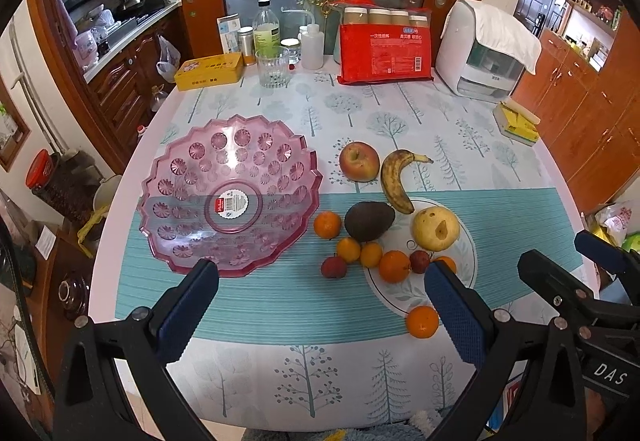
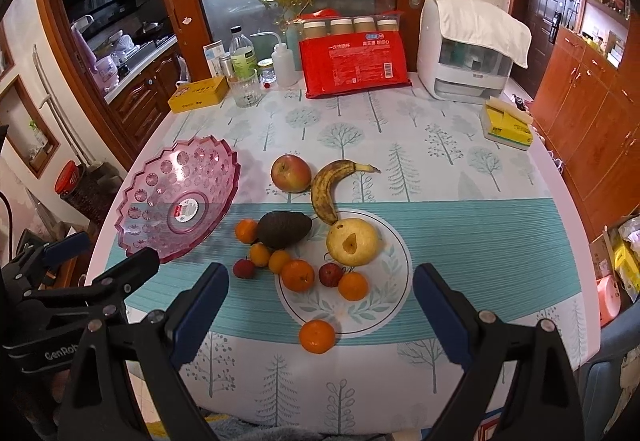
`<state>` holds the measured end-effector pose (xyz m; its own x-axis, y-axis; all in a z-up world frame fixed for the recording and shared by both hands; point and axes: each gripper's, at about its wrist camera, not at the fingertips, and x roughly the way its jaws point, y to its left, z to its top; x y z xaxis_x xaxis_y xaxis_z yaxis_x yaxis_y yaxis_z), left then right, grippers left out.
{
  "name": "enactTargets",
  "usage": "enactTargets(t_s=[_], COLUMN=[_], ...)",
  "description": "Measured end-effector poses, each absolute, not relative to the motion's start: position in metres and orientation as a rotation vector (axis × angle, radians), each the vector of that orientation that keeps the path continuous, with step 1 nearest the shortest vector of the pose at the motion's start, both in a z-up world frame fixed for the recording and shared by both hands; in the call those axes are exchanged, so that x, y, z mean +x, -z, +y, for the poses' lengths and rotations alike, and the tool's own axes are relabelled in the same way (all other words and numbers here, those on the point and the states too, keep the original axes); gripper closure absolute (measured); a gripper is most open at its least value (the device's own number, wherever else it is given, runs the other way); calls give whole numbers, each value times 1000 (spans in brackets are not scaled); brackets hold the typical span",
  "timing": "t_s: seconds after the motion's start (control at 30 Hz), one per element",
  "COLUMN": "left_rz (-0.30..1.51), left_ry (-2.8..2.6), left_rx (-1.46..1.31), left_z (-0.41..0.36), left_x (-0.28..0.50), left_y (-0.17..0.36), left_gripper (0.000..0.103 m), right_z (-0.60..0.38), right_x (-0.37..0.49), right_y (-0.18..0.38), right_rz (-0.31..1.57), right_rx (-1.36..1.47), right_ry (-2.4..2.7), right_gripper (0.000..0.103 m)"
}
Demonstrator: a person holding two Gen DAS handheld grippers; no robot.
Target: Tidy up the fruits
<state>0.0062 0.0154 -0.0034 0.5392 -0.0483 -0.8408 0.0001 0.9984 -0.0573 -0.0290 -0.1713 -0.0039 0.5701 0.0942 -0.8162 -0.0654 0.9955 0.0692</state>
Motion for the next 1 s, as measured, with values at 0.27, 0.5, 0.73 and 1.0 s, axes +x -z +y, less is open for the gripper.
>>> enactTargets(t_s=[0.27,0.5,0.73,1.0], left_rz=[1007,1037,1067,1085], left_ry=[42,70,114,137], left_rx=[-28,-7,12,30], left_z=[18,19,18,21], left_x=[9,11,13,19], left_y=[8,19,33,54], left_gripper=[1,1,1,1], right_z=[-166,-166,-169,-184], right_x=[-33,-39,-46,-52], right_y=[7,15,27,53], right_rz=[964,979,1004,992], right_rx=[36,57,86,79], right_ry=[-66,-24,18,118], right_gripper=[9,9,9,9])
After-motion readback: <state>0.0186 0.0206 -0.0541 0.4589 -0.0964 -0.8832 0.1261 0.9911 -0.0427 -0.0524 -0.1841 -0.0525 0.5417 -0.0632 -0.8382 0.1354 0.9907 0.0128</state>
